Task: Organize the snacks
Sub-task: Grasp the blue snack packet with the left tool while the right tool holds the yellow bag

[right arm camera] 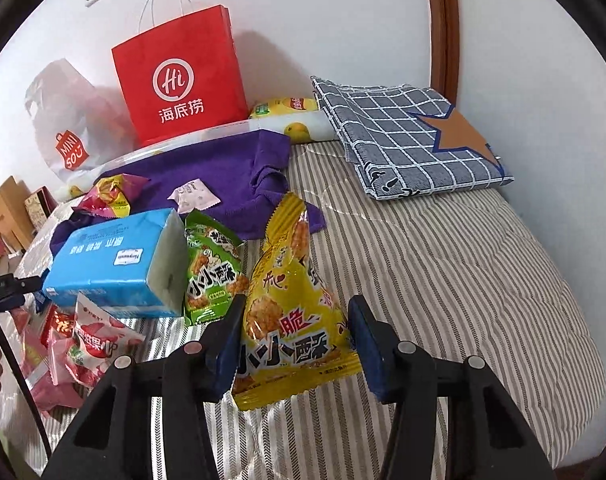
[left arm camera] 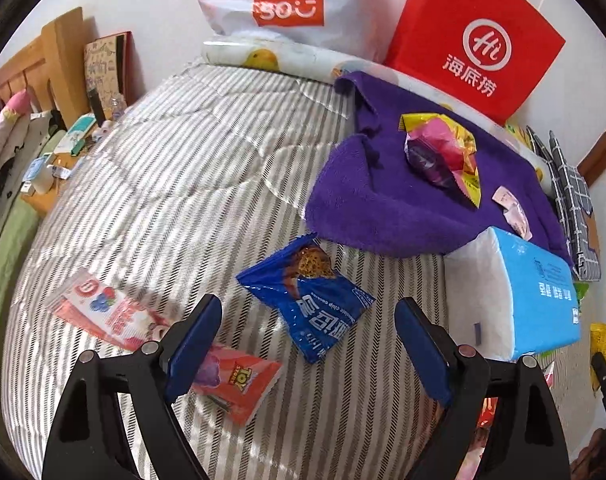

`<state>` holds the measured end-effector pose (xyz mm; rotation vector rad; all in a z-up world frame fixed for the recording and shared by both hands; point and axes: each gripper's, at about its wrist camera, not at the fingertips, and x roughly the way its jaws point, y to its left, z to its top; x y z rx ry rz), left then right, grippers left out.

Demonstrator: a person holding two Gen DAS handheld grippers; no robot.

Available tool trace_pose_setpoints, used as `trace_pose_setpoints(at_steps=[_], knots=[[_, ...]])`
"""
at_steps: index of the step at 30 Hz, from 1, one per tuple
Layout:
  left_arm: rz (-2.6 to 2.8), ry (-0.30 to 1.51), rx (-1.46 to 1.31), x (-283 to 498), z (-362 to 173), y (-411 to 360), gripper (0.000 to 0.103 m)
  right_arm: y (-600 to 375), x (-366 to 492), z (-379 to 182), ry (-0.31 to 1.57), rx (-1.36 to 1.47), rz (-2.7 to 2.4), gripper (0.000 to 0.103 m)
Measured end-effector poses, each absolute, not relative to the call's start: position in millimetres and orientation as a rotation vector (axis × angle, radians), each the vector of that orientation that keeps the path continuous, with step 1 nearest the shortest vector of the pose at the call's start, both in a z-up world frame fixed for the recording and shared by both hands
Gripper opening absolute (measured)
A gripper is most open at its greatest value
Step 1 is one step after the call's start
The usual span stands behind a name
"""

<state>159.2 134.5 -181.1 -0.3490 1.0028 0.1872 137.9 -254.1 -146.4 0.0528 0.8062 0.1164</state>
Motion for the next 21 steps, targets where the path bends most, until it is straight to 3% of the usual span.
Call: trace_pose_setpoints(at_steps=[10,14,15,21], knots=[[0.175,0.981,-0.299,177,-190,116,0.078,-244,140,-164,0.842,0.056,0.113,0.049],[0.177,0.977,-0.210,178,-191,103,0.050,-239,141,-169,0.850,0.046,0.118,0.049],[0.174,0.980,-0.186,177,-190,100,0.047,-238,141,-169,0.850,0.040,0.117,0.049],[0.130,0.982,-0.133,165,-188,84,0.052,-235,142,-172,0.853,0.046,0.121,0.049]])
